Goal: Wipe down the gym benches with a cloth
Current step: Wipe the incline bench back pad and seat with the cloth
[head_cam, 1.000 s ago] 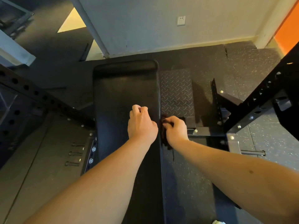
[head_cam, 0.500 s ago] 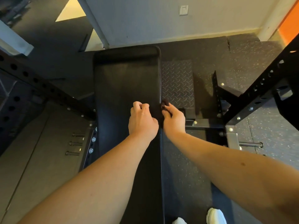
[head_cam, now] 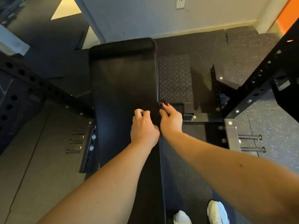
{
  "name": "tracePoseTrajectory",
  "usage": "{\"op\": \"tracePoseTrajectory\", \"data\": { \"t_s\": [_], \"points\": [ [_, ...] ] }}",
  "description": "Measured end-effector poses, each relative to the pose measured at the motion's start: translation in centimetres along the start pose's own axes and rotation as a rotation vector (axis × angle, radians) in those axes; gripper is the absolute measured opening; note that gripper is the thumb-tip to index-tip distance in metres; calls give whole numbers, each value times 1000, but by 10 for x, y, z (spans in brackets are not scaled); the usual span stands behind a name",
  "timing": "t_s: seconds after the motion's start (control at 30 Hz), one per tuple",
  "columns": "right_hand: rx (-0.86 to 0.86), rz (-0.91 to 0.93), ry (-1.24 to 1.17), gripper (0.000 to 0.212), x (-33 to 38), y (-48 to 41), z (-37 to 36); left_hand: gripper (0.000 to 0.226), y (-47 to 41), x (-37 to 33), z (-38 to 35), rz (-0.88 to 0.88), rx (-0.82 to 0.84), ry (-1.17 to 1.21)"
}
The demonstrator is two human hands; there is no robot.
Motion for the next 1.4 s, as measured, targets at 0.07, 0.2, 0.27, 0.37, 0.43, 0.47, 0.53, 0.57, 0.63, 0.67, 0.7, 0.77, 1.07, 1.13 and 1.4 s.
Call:
{"op": "tracePoseTrajectory", "data": {
  "t_s": [0.07, 0.2, 0.27, 0.37, 0.43, 0.47, 0.53, 0.57, 0.63, 0.67, 0.7, 0.77, 1.07, 1.13, 1.4],
  "points": [
    [11, -62, 54, 34, -17, 12, 10, 59, 2, 0, -2, 3, -6, 5],
    [-9, -100, 111, 30, -1, -9, 10, 59, 1, 2, -3, -18, -4, 12],
    [-19, -41, 34, 28, 24, -25, 3, 55, 1, 2, -2, -43, -14, 30],
    [-31, 29, -62, 26, 41, -30, -9, 53, -1, 2, 1, -44, -9, 31],
    [7, 19, 11, 25, 30, -18, -4, 51, -3, 1, 6, -23, -7, 16],
    [42, -6, 71, 24, 23, -11, 3, 49, -4, 0, 9, -23, -14, 11],
    [116, -76, 163, 20, 17, -6, 23, 44, -7, -4, 16, -48, -34, 23],
    [137, -113, 148, 18, 19, -7, 33, 42, -8, -7, 20, -72, -39, 33],
    [126, -198, -10, 19, 25, -12, 51, 42, -10, -13, 25, -131, -32, 55],
    [121, -237, -95, 19, 28, -14, 56, 43, -11, -16, 26, -161, -19, 70],
    [140, -268, -153, 19, 30, -14, 59, 45, -12, -18, 26, -184, 16, 94],
    [205, -320, -220, 20, 30, -11, 61, 43, -12, -24, 22, -198, 141, 192],
    [177, -515, -141, 38, 11, 5, 60, 17, -2, -32, 19, -65, 127, 293],
    [120, -471, 21, 43, 10, 10, 62, 17, -1, -32, 19, -50, 94, 287],
    [145, -769, -676, 33, 12, 33, 55, 17, 5, -36, 9, -85, 183, 321]
  ]
}}
Point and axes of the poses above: each hand's wrist, its own y-axis away from the middle knuckle, its own z-axis out of the back of the hand, x = y × z, the point moved 3 cm from there along -y, towards the middle knuckle, and after that the axes turned 15 degrees about -y, right-handed, at the moved point
